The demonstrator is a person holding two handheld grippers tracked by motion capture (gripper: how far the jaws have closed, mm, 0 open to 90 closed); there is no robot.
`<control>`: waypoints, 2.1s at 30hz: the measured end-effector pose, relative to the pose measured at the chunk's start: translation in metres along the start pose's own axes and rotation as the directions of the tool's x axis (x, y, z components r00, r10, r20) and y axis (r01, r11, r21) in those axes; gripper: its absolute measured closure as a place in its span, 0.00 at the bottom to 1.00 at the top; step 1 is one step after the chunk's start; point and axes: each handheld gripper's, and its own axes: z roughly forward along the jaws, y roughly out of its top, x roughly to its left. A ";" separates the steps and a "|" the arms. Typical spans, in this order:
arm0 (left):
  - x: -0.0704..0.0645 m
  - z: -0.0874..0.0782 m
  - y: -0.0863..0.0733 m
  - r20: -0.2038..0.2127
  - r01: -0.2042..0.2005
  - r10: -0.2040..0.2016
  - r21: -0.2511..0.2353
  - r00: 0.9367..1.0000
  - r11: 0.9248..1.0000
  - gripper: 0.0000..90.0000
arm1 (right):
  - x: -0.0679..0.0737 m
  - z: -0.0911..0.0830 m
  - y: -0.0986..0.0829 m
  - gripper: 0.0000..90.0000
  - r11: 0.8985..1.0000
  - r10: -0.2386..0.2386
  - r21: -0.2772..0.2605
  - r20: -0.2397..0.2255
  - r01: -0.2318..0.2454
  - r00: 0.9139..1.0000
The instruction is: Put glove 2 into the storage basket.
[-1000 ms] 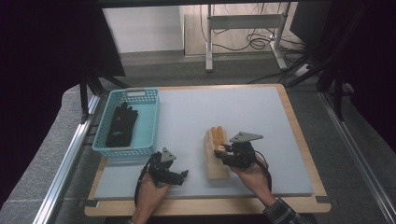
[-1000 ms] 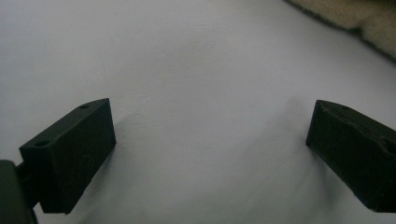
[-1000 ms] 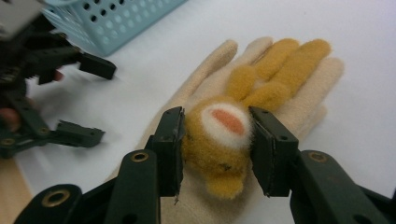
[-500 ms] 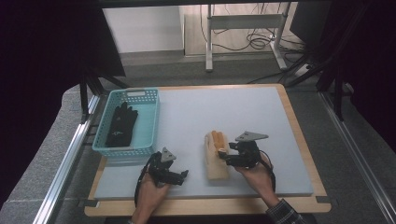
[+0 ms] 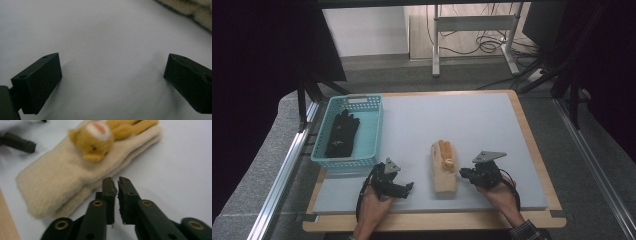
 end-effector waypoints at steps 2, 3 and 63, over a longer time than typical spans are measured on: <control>0.001 -0.001 0.000 -0.001 0.007 -0.007 -0.005 1.000 1.000 0.04 | 0.002 0.000 -0.003 0.98 1.000 -0.014 0.004 -0.019 0.014 1.000; 0.001 -0.001 0.000 -0.002 0.014 -0.014 -0.008 1.000 1.000 0.05 | 0.004 0.001 -0.004 0.98 1.000 -0.024 0.005 -0.024 0.024 0.999; 0.012 -0.012 -0.014 -0.018 0.033 -0.033 0.006 0.999 0.999 0.01 | 0.016 0.015 0.009 0.57 0.998 -0.049 -0.031 0.022 0.049 0.999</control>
